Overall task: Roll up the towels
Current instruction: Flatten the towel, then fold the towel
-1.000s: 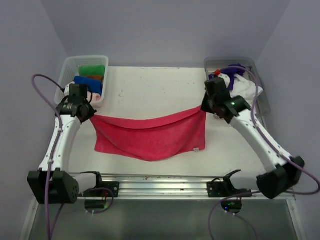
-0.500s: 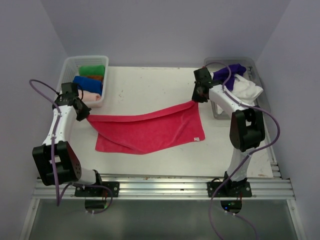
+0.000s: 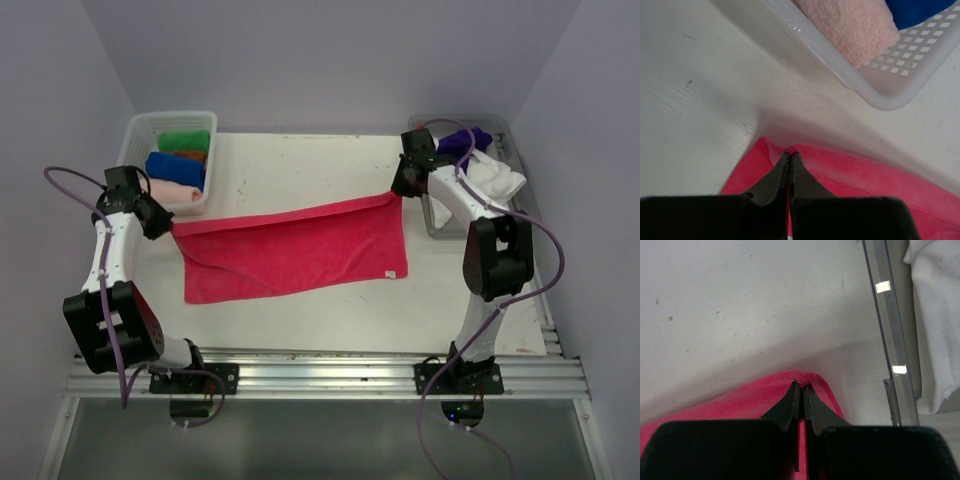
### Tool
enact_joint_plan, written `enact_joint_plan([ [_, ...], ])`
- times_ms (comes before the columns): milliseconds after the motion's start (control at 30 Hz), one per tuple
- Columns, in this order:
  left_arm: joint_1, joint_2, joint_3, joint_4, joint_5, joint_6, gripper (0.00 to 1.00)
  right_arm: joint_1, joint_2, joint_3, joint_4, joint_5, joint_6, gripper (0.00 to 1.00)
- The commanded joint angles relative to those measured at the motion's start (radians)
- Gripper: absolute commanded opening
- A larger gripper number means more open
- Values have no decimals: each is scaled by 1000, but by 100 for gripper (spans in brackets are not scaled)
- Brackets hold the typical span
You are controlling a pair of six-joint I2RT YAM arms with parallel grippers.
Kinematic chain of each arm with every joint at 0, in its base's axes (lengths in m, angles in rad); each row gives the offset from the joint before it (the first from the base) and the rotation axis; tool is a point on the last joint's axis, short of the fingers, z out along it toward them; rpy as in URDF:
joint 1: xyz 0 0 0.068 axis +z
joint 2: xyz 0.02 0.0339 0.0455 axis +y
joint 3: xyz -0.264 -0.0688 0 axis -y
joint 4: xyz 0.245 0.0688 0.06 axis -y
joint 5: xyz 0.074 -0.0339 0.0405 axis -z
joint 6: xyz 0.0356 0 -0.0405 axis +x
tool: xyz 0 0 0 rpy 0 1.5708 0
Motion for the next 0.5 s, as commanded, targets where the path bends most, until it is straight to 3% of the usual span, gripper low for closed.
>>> enact_joint_plan([
  [0, 7, -5, 13, 85, 68, 6, 0, -22, -18, 44, 30, -4, 11, 0],
  [467, 7, 63, -5, 151, 126, -2, 0, -47, -44, 18, 33, -7, 21, 0],
])
